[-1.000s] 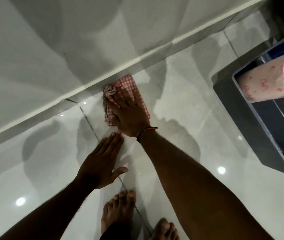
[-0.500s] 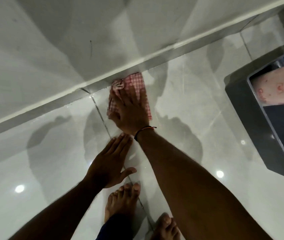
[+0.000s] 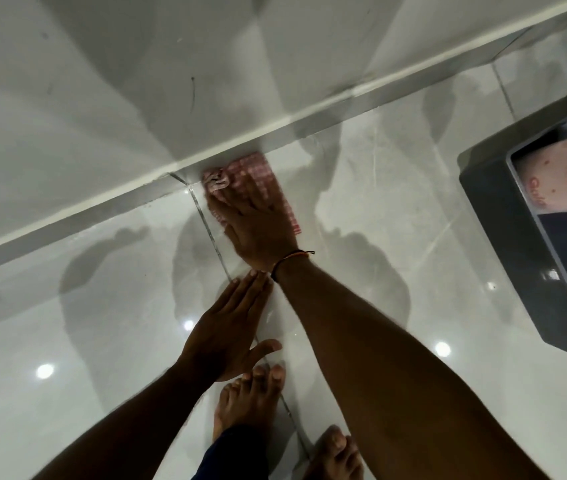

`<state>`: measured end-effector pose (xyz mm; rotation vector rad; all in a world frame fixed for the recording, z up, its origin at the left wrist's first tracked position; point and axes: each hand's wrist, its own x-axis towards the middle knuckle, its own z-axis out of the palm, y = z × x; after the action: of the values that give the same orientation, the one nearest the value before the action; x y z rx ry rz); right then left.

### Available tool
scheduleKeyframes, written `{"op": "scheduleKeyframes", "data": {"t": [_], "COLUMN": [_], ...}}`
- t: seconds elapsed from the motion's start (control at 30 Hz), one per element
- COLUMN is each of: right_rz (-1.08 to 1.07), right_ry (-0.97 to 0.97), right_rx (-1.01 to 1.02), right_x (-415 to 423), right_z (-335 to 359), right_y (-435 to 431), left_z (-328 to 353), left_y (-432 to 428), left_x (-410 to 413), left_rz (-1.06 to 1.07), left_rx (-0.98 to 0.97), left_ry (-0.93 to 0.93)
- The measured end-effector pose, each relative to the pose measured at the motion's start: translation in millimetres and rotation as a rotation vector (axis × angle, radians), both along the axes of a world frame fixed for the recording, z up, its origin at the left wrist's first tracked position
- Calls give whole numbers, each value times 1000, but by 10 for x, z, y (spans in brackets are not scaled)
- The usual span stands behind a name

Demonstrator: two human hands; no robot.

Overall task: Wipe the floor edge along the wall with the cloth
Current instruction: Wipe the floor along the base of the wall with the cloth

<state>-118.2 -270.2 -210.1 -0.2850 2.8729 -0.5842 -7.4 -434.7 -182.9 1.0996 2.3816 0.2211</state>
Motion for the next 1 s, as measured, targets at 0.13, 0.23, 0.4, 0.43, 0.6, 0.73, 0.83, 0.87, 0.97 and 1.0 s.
{"op": "scheduleKeyframes", "data": {"t": [0.13, 0.23, 0.4, 0.43, 0.6, 0.73, 0.83, 0.87, 0.97, 1.0], "right_rz": [200, 408, 323, 246, -121, -36, 158, 227, 400, 394], "right_ry": [73, 120, 171, 187, 116, 68, 47, 34, 70, 95], "right_rx": [-9, 51, 21, 42, 110, -23, -95, -58, 5, 0], "right_x": [20, 25, 113, 140, 266, 175, 179, 179, 149, 148], "right_z": [-48, -58, -82, -101, -36, 79, 66, 61, 22, 16], "right_y": [-133, 113, 882, 1031, 879, 235, -44, -29, 317, 496], "left_z": [-13, 14, 63, 65, 49, 31, 9, 4, 10, 14], "left_y": [-3, 1, 9, 6, 0, 40, 39, 30, -5, -14], "left_x": [12, -5, -19, -27, -21, 12, 21, 10, -40, -55], "left_rz": [-23, -30, -33, -31, -33, -13, 2, -5, -47, -58], "left_rx": [-32, -12, 8, 6, 2, -34, -51, -52, -25, -19], "left_ry": [-35, -12, 0, -1, -16, -15, -41, -38, -5, -1]}}
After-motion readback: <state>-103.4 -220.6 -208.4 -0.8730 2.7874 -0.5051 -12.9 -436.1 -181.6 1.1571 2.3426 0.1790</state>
